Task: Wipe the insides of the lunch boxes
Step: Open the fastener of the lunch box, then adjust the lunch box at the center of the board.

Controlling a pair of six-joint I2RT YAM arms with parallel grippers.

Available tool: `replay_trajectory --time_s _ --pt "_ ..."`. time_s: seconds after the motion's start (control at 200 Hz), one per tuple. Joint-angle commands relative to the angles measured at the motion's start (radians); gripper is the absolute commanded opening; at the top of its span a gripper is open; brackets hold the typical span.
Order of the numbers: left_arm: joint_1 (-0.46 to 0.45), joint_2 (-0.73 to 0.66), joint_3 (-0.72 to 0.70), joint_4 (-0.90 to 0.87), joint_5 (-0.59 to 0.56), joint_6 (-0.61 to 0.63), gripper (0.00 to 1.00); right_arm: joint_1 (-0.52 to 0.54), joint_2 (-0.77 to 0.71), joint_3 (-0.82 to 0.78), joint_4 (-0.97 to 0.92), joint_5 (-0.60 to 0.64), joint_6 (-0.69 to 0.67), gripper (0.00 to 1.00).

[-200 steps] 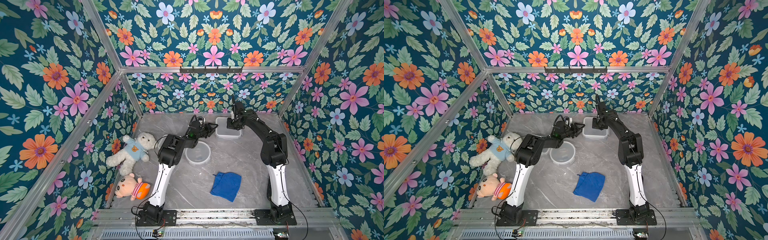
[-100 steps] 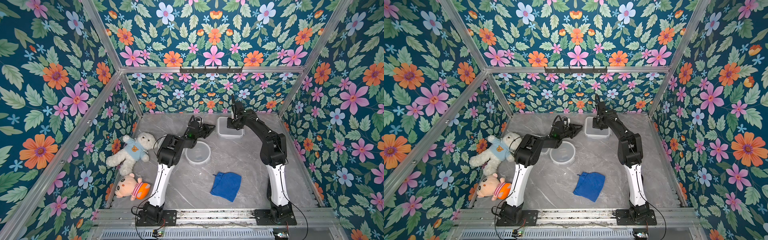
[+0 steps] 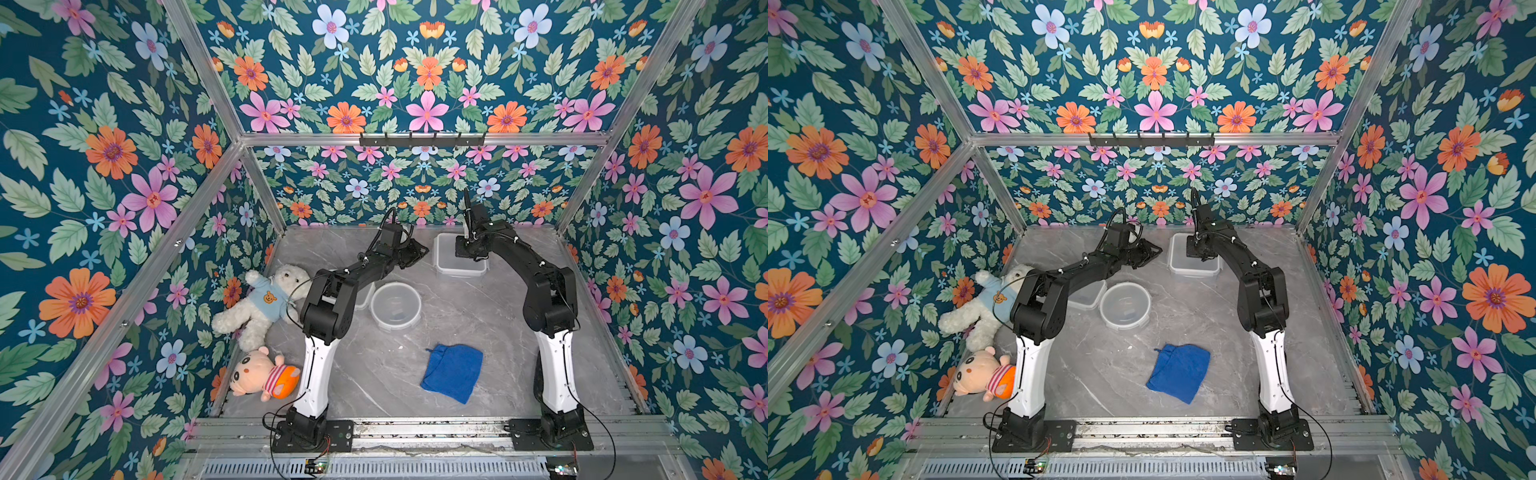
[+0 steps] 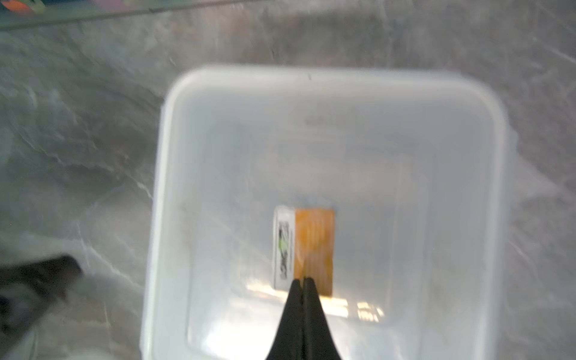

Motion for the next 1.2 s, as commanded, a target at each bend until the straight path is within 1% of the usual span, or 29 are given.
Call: replay_trajectory --time_s 0.0,0.055,0.095,0.14,0.2,0.235,0.305,0.35,0.455,0.505,0.635,0.805,0.9,0.985,1.115,1.195 --pt "0.002 0.053 0.139 -0.119 -0.082 0.136 0.45 0.007 -0.116 -0.094 -0.034 0.028 0.02 0.0" --pt "0.004 0.107 0.243 -0.147 -0.094 0.155 0.52 0.007 -0.19 -0.177 -0.007 0.069 0.034 0.0" --pt "0.005 0.147 0.318 -0.163 -0.103 0.16 0.59 0.003 -0.234 -0.226 0.0 0.105 0.037 0.0" --pt "0.008 0.19 0.388 -0.163 -0.106 0.165 0.63 -0.003 -0.266 -0.256 -0.017 0.138 0.042 0.0" --pt "0.009 0.243 0.455 -0.132 -0.11 0.174 0.67 -0.005 -0.294 -0.28 -0.046 0.147 0.042 0.0" --pt "0.009 0.264 0.468 -0.095 -0.109 0.182 0.68 -0.005 -0.312 -0.304 -0.052 0.134 0.042 0.0" --pt "0.009 0.297 0.459 0.003 -0.105 0.183 0.71 0.003 -0.344 -0.372 -0.034 0.055 0.069 0.0" --pt "0.01 0.322 0.466 0.056 -0.099 0.178 0.74 0.014 -0.353 -0.417 -0.02 0.044 0.091 0.0" --pt "0.011 0.381 0.499 0.174 -0.075 0.147 0.77 0.024 -0.34 -0.469 -0.026 0.067 0.123 0.0" --pt "0.01 0.405 0.509 0.244 -0.056 0.118 0.8 0.021 -0.325 -0.474 -0.026 0.1 0.117 0.0" --pt "0.007 0.458 0.541 0.336 -0.04 0.057 0.85 -0.021 -0.222 -0.411 -0.025 0.124 0.109 0.0" --pt "0.006 0.479 0.536 0.383 0.029 0.007 0.85 -0.088 -0.075 -0.273 0.001 0.113 0.079 0.0" --pt "0.005 0.462 0.493 0.389 0.087 -0.013 0.79 -0.109 0.0 -0.169 -0.006 0.091 0.061 0.0" --pt "0.004 0.414 0.393 0.411 0.127 -0.027 0.75 -0.127 0.054 -0.086 -0.02 0.075 0.06 0.0" --pt "0.003 0.31 0.205 0.454 0.146 -0.026 0.67 -0.14 0.119 0.011 -0.027 0.046 0.049 0.0" --pt "-0.001 0.259 0.13 0.443 0.17 -0.022 0.61 -0.146 0.175 0.104 -0.068 0.044 0.041 0.0"
